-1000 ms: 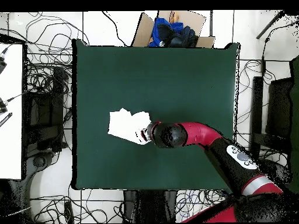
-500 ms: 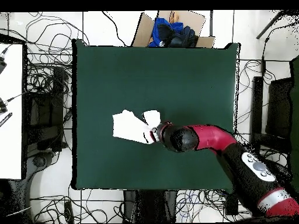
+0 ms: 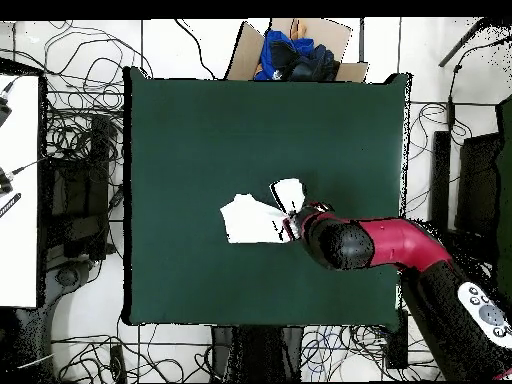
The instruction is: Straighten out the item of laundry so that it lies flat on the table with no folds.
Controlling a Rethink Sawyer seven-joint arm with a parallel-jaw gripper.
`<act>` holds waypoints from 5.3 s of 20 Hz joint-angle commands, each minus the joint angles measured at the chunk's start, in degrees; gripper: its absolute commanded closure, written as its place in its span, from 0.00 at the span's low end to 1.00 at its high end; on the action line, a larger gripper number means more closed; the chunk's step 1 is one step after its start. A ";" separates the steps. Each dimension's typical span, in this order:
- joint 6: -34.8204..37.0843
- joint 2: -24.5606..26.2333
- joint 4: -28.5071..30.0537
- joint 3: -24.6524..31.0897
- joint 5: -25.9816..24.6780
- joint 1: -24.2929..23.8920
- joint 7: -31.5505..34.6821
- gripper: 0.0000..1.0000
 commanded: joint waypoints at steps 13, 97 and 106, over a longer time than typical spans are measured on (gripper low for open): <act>6.32 -16.98 7.53 18.67 12.80 -8.24 -2.78 1.00; -76.21 16.23 -10.65 -26.13 1.55 24.46 6.66 1.00; -76.38 18.43 -10.55 -29.11 3.00 26.16 7.24 1.00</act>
